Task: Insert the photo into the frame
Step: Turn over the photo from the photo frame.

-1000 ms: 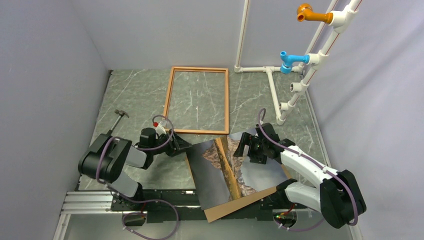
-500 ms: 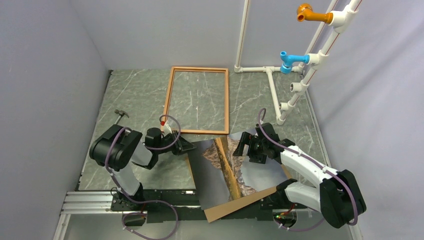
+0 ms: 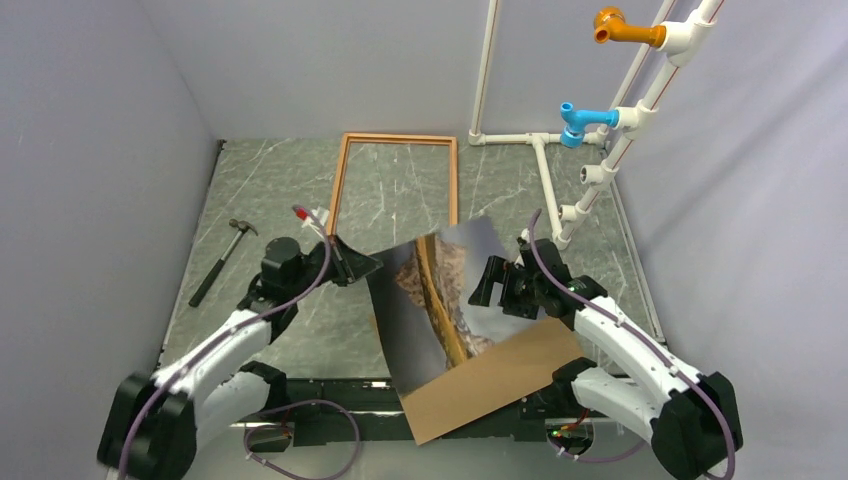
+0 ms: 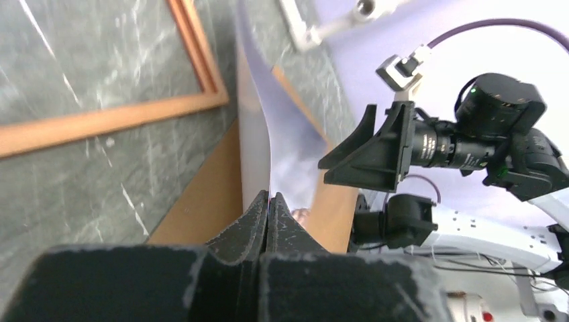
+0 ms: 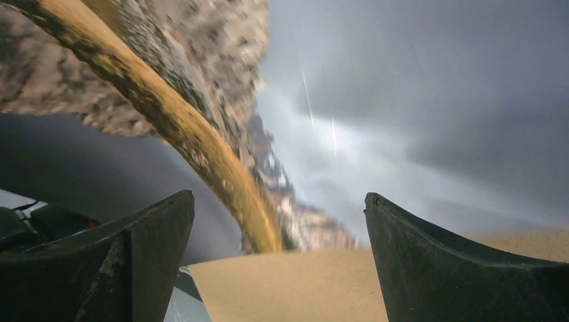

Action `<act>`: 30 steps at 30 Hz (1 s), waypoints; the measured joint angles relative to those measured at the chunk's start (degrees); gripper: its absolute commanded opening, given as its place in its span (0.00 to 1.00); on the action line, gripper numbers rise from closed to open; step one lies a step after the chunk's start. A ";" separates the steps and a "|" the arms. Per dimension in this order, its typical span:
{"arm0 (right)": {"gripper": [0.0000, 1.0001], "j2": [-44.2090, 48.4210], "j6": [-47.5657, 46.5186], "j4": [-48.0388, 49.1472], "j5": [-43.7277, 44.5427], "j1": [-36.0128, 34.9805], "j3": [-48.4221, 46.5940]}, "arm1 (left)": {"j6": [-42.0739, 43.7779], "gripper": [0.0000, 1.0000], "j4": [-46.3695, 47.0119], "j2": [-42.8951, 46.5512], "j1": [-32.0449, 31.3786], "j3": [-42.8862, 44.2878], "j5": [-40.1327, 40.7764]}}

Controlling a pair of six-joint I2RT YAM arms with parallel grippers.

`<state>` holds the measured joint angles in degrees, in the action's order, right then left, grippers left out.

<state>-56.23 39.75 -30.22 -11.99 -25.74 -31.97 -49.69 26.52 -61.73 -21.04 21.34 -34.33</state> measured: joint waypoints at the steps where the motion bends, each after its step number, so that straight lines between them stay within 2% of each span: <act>1: 1.00 0.94 -0.28 -0.42 0.02 0.00 -0.90 | 0.98 0.00 -4.17 4.44 -0.02 1.18 2.01; 7: 1.00 3.50 -1.03 -1.22 -0.37 0.00 -4.98 | 7.39 0.00 -28.44 25.86 -0.07 11.61 15.13; 10: 1.00 3.54 -1.01 -1.42 -1.09 0.00 -5.46 | 11.30 0.00 -36.65 32.33 -0.13 18.18 19.71; 13: 1.00 3.58 -0.94 -1.42 -2.16 0.00 -5.49 | 14.71 0.00 -41.77 35.80 -0.20 23.82 20.72; 16: 1.00 3.78 -0.76 -1.42 -2.95 0.00 -5.49 | 17.51 0.00 -44.83 35.10 -0.44 27.78 19.02; 20: 1.00 4.37 -0.70 -1.46 -3.37 0.00 -5.90 | 19.45 0.00 -45.40 31.80 -2.95 28.61 16.04; 24: 1.00 5.99 -0.46 -1.44 -3.50 0.00 -6.21 | 21.29 0.01 -45.22 26.77 -10.38 27.74 15.69; 30: 1.00 6.86 0.61 -1.25 -5.14 0.81 -6.25 | 24.79 0.05 -44.48 13.88 -23.41 29.35 16.98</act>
<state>-49.36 40.36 -31.46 -17.12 -24.93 -38.22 -24.91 -17.96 -47.86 -44.45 50.70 -17.34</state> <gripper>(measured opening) 0.994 0.034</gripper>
